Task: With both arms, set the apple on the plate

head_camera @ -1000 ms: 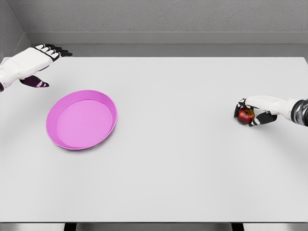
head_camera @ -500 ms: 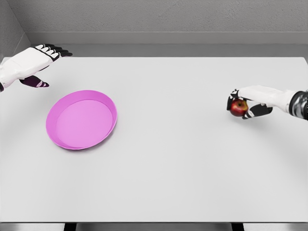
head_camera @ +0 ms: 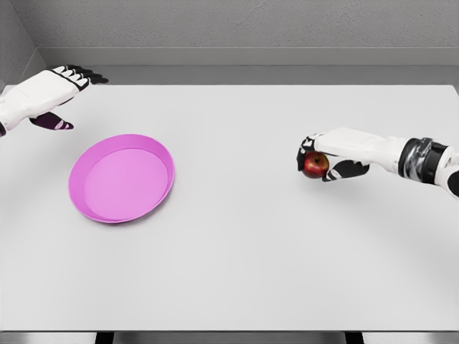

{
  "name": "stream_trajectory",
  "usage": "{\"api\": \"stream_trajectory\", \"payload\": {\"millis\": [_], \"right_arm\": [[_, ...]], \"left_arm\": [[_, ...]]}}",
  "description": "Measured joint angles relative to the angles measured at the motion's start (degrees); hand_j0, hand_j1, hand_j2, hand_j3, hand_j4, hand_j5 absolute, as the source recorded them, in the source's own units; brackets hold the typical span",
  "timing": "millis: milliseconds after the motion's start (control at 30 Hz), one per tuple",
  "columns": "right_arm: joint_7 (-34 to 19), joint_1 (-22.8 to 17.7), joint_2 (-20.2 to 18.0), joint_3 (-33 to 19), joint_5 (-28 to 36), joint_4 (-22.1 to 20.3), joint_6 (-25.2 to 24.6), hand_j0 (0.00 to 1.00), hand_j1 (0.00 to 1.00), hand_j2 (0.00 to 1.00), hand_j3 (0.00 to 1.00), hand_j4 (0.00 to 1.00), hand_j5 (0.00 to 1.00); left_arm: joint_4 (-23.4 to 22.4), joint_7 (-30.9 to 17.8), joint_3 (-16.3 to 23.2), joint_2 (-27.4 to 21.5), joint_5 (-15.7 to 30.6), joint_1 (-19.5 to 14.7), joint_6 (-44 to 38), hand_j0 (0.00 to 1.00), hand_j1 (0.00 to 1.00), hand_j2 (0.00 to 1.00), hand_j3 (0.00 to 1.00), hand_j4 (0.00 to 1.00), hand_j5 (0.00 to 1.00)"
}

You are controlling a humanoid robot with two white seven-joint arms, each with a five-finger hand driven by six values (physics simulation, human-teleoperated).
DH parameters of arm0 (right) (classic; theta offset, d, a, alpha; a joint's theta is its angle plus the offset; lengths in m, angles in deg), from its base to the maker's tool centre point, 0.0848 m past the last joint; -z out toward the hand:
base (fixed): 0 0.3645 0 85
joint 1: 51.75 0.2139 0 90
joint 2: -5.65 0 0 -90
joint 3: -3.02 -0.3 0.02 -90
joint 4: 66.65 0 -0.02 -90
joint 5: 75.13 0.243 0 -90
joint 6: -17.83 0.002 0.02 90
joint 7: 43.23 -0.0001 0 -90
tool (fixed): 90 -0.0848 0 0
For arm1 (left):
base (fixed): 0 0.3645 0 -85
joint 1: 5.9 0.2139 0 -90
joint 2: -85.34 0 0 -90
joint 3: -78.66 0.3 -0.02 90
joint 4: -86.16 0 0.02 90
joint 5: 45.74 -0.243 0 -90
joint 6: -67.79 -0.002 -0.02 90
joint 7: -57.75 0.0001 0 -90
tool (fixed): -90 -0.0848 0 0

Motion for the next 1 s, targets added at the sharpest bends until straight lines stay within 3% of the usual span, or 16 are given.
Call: {"api": "stream_trajectory", "payload": {"millis": [367,933,967,1000], "right_arm": [[0.00,2.64,6.35,4.31,-0.09,-0.09,1.58,0.46,0.46,0.46,0.46,0.46,0.46],[0.02,6.59,10.93,8.89,-0.24,0.62,-0.37,0.47,0.47,0.47,0.47,0.47,0.47],[0.02,6.59,11.04,9.07,-0.25,0.67,-0.50,0.53,0.53,0.53,0.53,0.53,0.53],[0.02,6.59,11.11,9.19,-0.24,0.70,-0.67,0.85,0.85,0.85,0.85,0.85,0.85]], "left_arm": [[0.12,0.00,0.00,-0.04,0.01,0.09,0.00,1.00,1.00,1.00,1.00,1.00,1.00],[0.66,0.00,0.00,0.01,0.00,0.35,0.00,1.00,1.00,1.00,1.00,1.00,1.00],[0.76,0.00,0.03,0.01,0.00,0.35,0.00,1.00,1.00,1.00,1.00,1.00,1.00],[0.83,0.00,0.03,0.01,0.00,0.44,0.00,1.00,1.00,1.00,1.00,1.00,1.00]]}}
